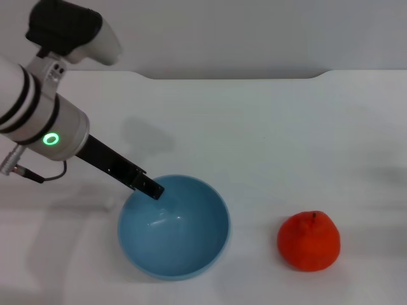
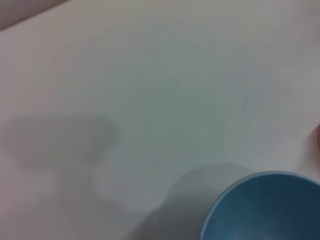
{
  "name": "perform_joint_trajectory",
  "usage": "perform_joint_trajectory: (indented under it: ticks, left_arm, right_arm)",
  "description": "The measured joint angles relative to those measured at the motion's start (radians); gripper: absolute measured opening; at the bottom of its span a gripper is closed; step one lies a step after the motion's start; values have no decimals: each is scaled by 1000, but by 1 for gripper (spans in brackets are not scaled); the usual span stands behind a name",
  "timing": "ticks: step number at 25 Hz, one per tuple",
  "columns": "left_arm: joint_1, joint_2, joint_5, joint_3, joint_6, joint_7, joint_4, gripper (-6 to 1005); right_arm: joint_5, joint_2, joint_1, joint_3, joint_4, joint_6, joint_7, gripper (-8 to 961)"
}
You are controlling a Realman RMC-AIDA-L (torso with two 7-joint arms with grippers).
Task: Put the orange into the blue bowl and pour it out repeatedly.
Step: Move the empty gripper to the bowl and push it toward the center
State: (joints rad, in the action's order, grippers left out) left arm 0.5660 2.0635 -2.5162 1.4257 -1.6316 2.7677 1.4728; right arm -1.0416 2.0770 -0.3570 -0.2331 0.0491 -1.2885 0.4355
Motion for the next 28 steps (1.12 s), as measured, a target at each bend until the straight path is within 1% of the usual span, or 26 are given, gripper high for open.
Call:
perform_joint_trajectory:
  ticks: [6, 7, 12, 19, 27, 28]
  left_arm:
    - [25, 2, 2, 19, 32, -10, -88, 776]
    - [27, 2, 0, 31, 58, -11, -111, 773]
    - [29, 1, -7, 54, 95, -14, -148, 761]
    - [42, 1, -8, 80, 122, -54, -228, 745]
    - [49, 3, -36, 117, 131, -54, -253, 726]
    - [49, 3, -37, 118, 131, -52, -253, 704]
  right_arm:
    - [0, 0, 1, 0, 0, 1, 0, 474]
    - [0, 0, 1, 0, 0, 1, 0, 474]
    - [0, 0, 1, 0, 0, 1, 0, 473]
    - [0, 1, 5, 0, 1, 2, 0, 474]
    - [0, 2, 11, 0, 3, 2, 0, 474]
    - [0, 2, 12, 0, 3, 2, 0, 474]
